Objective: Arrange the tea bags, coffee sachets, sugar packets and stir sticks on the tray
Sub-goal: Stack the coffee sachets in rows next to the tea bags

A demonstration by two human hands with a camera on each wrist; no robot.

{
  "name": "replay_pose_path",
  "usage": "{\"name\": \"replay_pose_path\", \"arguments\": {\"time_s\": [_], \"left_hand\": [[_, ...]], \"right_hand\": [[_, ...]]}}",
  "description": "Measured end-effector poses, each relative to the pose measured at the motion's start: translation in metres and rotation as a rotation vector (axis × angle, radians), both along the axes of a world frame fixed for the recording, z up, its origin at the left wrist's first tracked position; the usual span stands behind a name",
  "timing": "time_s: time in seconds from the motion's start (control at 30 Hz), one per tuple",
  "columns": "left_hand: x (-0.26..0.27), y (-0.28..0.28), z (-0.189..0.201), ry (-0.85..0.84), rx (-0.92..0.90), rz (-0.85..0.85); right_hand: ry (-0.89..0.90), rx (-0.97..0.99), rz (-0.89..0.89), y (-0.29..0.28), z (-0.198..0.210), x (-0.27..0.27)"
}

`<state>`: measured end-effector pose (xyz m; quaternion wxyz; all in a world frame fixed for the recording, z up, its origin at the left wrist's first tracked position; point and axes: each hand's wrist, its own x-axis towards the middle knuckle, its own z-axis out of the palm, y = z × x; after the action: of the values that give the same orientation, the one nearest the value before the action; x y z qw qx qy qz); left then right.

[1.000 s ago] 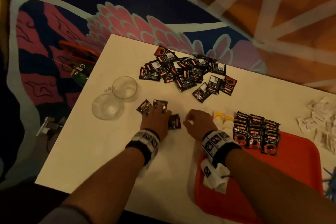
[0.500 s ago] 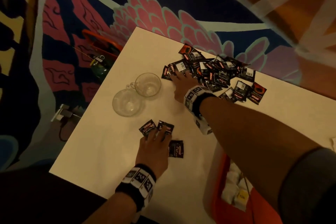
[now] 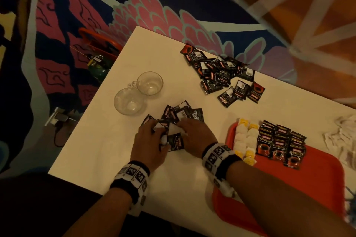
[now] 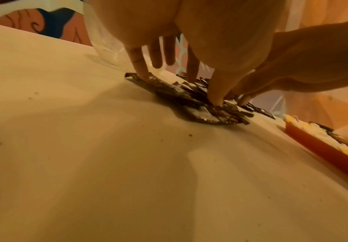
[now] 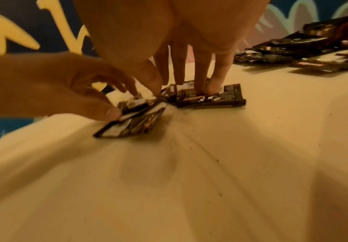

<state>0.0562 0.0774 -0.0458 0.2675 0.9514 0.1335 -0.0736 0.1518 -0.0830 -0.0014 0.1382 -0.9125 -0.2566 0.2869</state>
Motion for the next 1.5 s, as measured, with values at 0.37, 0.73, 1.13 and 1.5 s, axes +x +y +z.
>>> {"name": "replay_pose_path", "arguments": {"time_s": [0.37,0.73,1.13,1.5], "left_hand": [[0.007,-0.026,0.002,0.212,-0.087,0.121],[0.01,-0.026,0.011,0.102,-0.428,0.368],[0.028,-0.024,0.007,0.248,-0.663,0.496],[-0.005,0.0,-0.007,0.098,-0.866,0.657]], "right_hand": [[0.173,-0.086,-0.201,0.019,-0.013,0.008],[0.126,0.18,-0.412,0.014,-0.026,-0.018],[0.348,0.462,-0.506,0.023,-0.023,-0.023],[0.007,-0.121,-0.338,0.046,-0.025,0.038]]}}
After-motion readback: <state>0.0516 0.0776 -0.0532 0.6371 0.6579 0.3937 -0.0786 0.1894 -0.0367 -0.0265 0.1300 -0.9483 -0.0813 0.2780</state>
